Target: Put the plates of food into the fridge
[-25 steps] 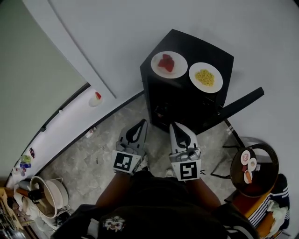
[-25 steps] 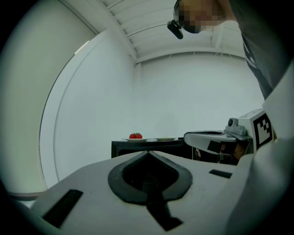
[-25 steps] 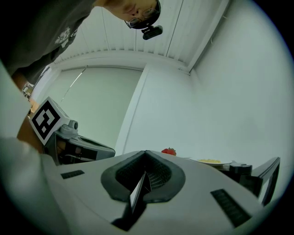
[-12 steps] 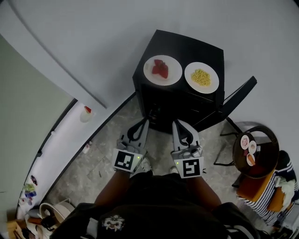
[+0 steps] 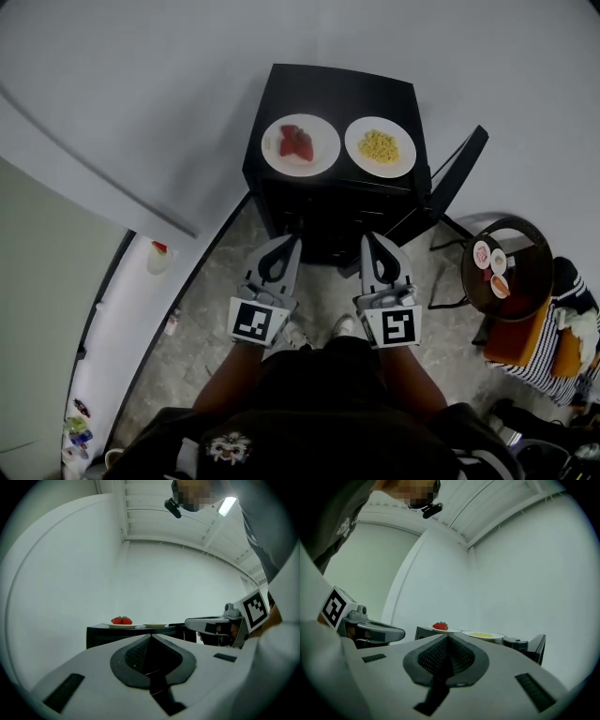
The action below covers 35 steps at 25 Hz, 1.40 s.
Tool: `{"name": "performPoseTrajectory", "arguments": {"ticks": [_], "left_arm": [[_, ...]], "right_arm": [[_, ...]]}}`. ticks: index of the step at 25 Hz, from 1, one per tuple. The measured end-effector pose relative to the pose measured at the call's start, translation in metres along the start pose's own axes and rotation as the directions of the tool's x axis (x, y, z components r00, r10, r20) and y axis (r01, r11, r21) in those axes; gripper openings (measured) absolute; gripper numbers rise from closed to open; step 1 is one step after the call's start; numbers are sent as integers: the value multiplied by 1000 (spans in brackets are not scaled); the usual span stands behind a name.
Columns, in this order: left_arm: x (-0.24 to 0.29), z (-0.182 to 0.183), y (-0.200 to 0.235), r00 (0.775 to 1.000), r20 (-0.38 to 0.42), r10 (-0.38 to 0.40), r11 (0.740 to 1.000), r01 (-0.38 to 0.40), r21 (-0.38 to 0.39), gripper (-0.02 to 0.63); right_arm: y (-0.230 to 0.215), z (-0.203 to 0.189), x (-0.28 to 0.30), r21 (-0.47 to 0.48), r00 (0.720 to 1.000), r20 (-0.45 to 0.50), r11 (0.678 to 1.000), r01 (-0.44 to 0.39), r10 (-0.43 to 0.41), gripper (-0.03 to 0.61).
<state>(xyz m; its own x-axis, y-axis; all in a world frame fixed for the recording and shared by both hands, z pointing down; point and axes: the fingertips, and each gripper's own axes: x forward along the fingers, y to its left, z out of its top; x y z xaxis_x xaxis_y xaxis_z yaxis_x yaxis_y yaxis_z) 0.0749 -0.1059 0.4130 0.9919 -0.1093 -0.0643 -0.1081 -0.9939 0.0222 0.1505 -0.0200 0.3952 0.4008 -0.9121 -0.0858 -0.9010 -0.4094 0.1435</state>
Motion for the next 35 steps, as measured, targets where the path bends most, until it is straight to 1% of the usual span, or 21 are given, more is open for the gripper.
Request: {"name": "performPoseTrajectory", "arguments": {"ticks": [3, 5, 7, 8, 9, 10, 11, 13, 15, 16, 18, 19, 20, 22, 23, 24, 26, 28, 32, 33, 35], "left_arm": [[10, 1, -6, 1000, 5, -17, 1000, 17, -10, 21], [17, 0, -9, 1000, 7, -24, 1000, 24, -18, 21], [24, -2, -12, 999, 6, -33, 999, 33, -19, 21], [28, -3, -14, 999, 8, -36, 999, 36, -22, 21], [30, -3, -15, 999, 12, -37, 999, 37, -27, 21], [31, -2, -17, 999, 18, -37, 999, 38, -35, 21], [32, -1, -18, 999, 25, -37, 998, 38, -40, 21], [34, 1, -20, 999, 33, -38, 998, 39, -42, 21], [34, 0, -19, 999, 31, -33, 999, 34, -41, 21], [34, -1, -18, 999, 29, -30, 999, 31, -40, 21], [33, -2, -16, 999, 25, -23, 999, 24, -37, 21], [32, -2, -15, 1000, 22, -21, 999, 22, -34, 21], [30, -3, -14, 1000, 19, -18, 999, 19, -28, 21], [27, -5, -12, 1000, 16, -11, 1000, 12, -17, 21], [25, -5, -11, 1000, 17, -7, 1000, 8, -15, 21], [25, -4, -11, 1000, 22, -4, 1000, 4, -20, 21], [25, -1, -10, 999, 36, 3, 999, -2, -37, 21], [25, -1, -8, 999, 36, 7, 999, -5, -40, 21], [24, -4, -6, 999, 37, 10, 999, -8, -36, 21], [23, -5, -4, 999, 37, 11, 999, -10, -41, 21], [21, -6, -1, 999, 35, 15, 998, -13, -60, 21]], "right_arm": [[-8, -1, 0, 24, 1000, -5, 1000, 12, -12, 23], [-16, 3, 2, 86, 1000, 4, 996, 23, -23, 23], [-28, 7, 7, 191, 999, 12, 981, 36, -39, 23], [-34, 7, 9, 260, 999, 11, 965, 42, -47, 23], [-41, 6, 11, 339, 998, 1, 940, 51, -55, 23], [-48, 3, 14, 424, 998, -15, 903, 65, -65, 23], [-55, 0, 16, 510, 997, -36, 856, 83, -75, 23], [-67, -6, 20, 660, 994, -66, 743, 112, -91, 23], [-73, -8, 25, 761, 993, -72, 637, 119, -99, 23], [-76, -8, 28, 795, 992, -71, 595, 117, -100, 23], [-80, -4, 32, 842, 993, -64, 527, 110, -104, 23], [-82, -4, 34, 866, 992, -67, 487, 113, -109, 25], [-84, -6, 34, 894, 990, -80, 431, 123, -117, 25], [-87, -12, 34, 944, 986, -105, 299, 141, -131, 25], [-89, -13, 36, 960, 985, -107, 245, 138, -137, 25], [-91, -12, 37, 970, 984, -103, 203, 131, -143, 25], [-96, -10, 41, 983, 984, -92, 145, 115, -154, 36], [-101, -9, 46, 990, 983, -83, 97, 99, -161, 109], [-106, -12, 56, 997, 982, -77, -10, 76, -175, 129], [-107, -13, 58, 997, 981, -77, -28, 73, -178, 133], [-107, -13, 60, 996, 980, -84, -48, 76, -182, 143]]}}
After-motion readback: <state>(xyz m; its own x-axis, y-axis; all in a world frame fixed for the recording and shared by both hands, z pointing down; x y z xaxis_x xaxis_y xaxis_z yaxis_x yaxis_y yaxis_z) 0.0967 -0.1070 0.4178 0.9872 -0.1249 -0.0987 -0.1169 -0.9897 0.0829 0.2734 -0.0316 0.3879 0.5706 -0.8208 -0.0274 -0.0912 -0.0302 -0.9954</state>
